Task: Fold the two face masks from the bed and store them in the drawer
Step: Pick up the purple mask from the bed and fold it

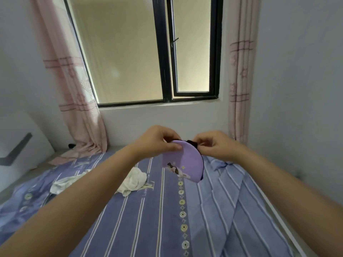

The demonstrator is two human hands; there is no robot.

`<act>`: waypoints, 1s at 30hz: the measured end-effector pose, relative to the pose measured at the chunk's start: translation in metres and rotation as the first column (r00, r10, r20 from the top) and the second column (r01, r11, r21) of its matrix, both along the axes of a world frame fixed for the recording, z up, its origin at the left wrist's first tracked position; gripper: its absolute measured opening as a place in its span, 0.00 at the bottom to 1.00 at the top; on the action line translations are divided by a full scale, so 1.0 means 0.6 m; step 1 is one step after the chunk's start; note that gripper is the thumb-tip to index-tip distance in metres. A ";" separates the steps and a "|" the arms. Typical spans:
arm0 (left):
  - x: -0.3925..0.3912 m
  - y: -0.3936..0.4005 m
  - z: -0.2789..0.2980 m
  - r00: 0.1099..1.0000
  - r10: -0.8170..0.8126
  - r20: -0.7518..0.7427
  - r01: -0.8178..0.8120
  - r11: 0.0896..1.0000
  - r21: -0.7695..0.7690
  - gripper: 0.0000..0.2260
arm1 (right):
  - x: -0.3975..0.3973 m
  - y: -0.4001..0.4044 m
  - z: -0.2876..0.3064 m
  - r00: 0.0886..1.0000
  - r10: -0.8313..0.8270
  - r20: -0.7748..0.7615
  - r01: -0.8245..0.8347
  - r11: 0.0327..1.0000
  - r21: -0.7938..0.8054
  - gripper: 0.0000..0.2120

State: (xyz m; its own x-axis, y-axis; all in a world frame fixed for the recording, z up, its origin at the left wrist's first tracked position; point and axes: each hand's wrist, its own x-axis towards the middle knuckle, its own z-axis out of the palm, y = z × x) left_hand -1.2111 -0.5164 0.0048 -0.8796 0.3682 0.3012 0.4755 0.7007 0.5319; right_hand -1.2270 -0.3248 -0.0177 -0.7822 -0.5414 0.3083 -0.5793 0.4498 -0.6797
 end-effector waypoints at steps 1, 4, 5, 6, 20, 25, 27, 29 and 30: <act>0.000 -0.005 -0.002 0.999 0.016 -0.042 -0.016 1.000 -0.006 0.04 | -0.001 -0.001 0.000 0.999 -0.045 -0.003 0.045 0.998 -0.050 0.12; -0.002 -0.018 -0.012 0.989 0.079 -0.129 -0.080 0.997 -0.003 0.05 | -0.006 -0.002 0.001 0.991 -0.058 0.119 0.084 0.969 -0.234 0.17; -0.003 -0.019 -0.015 0.984 0.096 -0.150 -0.097 0.995 0.000 0.05 | -0.006 -0.004 0.002 0.984 -0.023 0.175 0.070 0.960 -0.269 0.16; -0.003 -0.020 -0.018 0.977 0.117 -0.178 -0.118 0.993 0.005 0.05 | -0.006 -0.005 0.002 0.975 0.016 0.221 0.047 0.960 -0.276 0.14; -0.002 -0.055 -0.050 0.865 0.258 -0.431 -0.313 0.948 -0.061 0.04 | 0.021 0.062 -0.017 0.983 0.108 0.150 -0.060 0.953 -0.298 0.11; 0.005 -0.051 -0.076 0.724 0.099 -0.683 -0.368 0.892 -0.261 0.10 | 0.062 0.022 -0.053 0.650 0.752 0.108 -0.423 0.476 -0.771 0.10; 0.008 -0.044 -0.088 0.651 0.058 -0.757 -0.404 0.870 -0.281 0.11 | 0.051 0.002 -0.059 0.643 0.766 -0.003 -0.239 0.197 -0.951 0.18; 0.014 -0.038 -0.105 0.577 0.032 -0.816 -0.408 0.876 -0.255 0.11 | 0.027 -0.009 -0.055 0.929 0.341 0.144 0.005 0.377 -0.926 0.26; 0.017 -0.035 -0.113 0.554 0.025 -0.832 -0.399 0.885 -0.239 0.11 | 0.016 -0.012 -0.056 0.971 -0.024 0.236 0.212 0.537 -0.816 0.26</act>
